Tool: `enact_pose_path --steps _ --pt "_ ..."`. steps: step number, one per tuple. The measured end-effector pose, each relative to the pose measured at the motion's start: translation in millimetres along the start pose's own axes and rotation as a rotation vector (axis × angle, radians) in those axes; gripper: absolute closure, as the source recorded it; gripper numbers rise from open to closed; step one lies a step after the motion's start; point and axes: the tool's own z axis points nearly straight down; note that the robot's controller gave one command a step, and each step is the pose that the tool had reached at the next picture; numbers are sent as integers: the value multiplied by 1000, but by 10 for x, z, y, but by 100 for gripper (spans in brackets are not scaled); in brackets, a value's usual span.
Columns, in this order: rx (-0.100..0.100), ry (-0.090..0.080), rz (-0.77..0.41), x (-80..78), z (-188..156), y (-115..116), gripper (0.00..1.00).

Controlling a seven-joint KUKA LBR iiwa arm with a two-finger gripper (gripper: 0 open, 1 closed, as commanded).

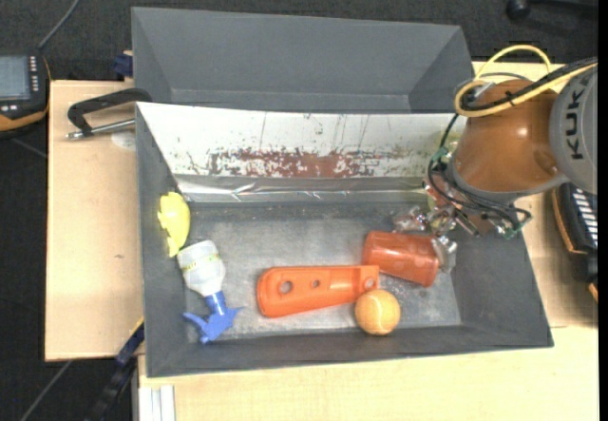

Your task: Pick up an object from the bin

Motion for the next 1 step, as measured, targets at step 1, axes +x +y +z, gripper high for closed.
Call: enact_pose_path --steps 1 --pt "1 0 0 0 -1 -3 100"
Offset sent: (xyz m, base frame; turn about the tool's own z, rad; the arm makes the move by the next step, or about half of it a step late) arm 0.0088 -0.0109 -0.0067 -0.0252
